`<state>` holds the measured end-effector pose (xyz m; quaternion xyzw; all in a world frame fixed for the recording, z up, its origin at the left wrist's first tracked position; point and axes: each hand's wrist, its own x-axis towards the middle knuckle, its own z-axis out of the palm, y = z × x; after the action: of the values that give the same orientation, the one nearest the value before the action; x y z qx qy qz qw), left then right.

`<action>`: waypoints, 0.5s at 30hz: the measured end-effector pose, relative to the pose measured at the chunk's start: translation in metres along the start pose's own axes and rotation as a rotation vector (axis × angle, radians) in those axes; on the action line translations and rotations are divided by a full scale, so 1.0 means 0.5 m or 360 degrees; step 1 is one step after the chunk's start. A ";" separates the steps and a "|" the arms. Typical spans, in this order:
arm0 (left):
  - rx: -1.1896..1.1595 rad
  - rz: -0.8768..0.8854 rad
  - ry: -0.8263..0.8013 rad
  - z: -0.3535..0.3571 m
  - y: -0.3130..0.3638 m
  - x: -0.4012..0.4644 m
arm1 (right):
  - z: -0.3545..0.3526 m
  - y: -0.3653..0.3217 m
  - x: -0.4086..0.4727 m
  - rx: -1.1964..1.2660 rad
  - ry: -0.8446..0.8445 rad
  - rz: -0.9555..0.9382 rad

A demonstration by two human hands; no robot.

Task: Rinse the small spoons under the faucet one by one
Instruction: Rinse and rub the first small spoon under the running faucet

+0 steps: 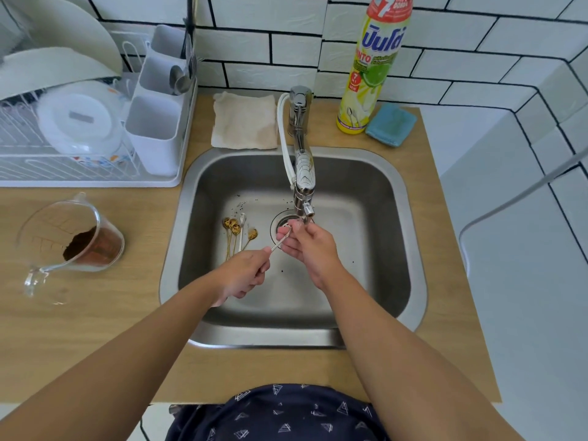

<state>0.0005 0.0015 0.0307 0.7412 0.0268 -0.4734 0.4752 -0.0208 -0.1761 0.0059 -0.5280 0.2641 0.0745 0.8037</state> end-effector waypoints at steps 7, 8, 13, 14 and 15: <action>0.0068 -0.0003 0.0014 -0.008 0.002 -0.005 | -0.006 0.005 0.010 -0.0240 0.0183 -0.0172; 0.0073 -0.0003 0.0023 -0.007 0.005 -0.004 | -0.003 0.005 0.007 -0.0224 0.0153 -0.0178; 0.0077 -0.0033 0.0019 -0.010 0.004 -0.004 | -0.003 0.008 0.006 -0.0372 0.0011 -0.0160; 0.0084 -0.0043 0.0014 -0.010 0.003 -0.004 | -0.005 0.004 0.010 -0.0314 0.0106 -0.0177; 0.0092 -0.0053 0.0008 -0.008 0.003 -0.003 | -0.007 0.004 0.013 -0.0305 0.0205 -0.0197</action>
<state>0.0033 0.0043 0.0331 0.7554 0.0267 -0.4799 0.4454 -0.0172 -0.1794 0.0000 -0.6214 0.2738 0.0155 0.7339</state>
